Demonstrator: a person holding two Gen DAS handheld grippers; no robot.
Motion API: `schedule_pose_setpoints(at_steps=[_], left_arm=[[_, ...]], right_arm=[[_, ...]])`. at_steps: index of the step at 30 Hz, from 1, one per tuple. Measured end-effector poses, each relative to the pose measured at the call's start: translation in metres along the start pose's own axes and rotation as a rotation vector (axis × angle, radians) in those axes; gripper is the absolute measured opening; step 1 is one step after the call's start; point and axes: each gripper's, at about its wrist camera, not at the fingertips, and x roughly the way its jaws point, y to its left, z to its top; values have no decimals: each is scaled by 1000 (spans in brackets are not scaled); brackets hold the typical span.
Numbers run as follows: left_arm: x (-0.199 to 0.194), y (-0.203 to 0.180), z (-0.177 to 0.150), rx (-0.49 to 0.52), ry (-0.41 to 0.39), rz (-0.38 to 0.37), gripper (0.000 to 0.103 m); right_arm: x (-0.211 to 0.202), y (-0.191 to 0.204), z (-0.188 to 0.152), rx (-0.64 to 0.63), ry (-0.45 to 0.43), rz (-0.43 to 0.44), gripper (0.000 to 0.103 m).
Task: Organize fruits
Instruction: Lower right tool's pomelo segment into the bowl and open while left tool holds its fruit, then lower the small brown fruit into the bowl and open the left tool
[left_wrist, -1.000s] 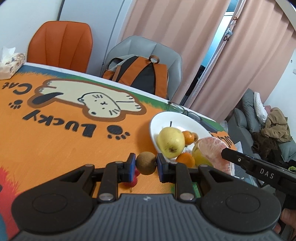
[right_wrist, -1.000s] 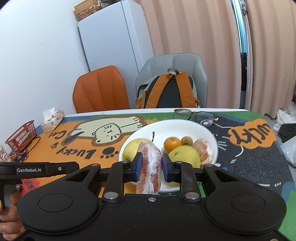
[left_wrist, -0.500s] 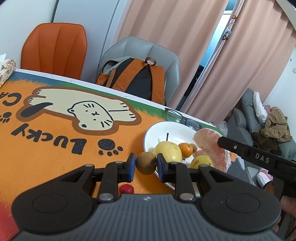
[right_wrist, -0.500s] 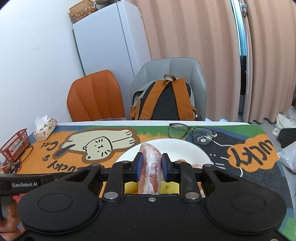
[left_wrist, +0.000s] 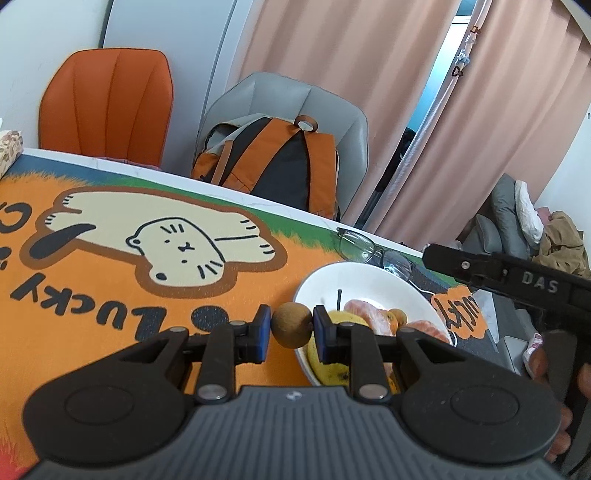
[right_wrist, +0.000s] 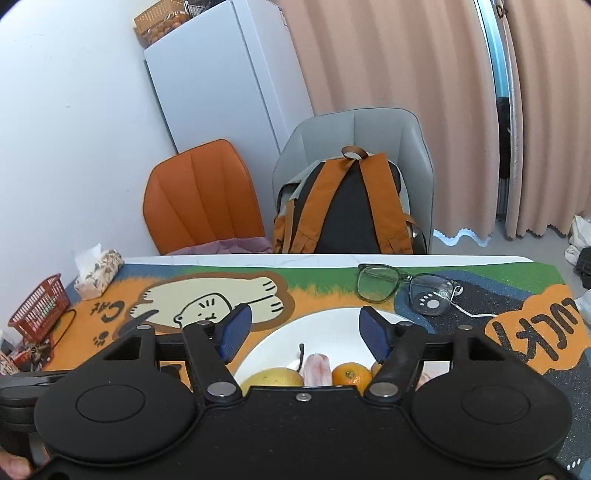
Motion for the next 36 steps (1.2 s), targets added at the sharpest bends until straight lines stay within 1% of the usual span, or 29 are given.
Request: schedule_pose_setpoints(at_steps=[2,6,18,22,27,36], left_arm=[[2,-4,3,7,0,-2,23],[7,-15,9,25,-4,-15,23],[30,-50,25,80,6,-61,24],[37,-61,29,113,-1,-57,24],[36,-63,29,116,2,-50,24],[27,-48,22,84,39,-16,28]], right_arm=[[-4,-4,-1,18,-2,16,65],[-13,-13,-8,39,-2,17,65],[-42,-51,-33,135,-17,-25,65],[-47,-58,-39,149,-19,-38,65],[-51,-63,-45,161,-20,-40,65],[-50,-58,-54,169,-3,-18,65]])
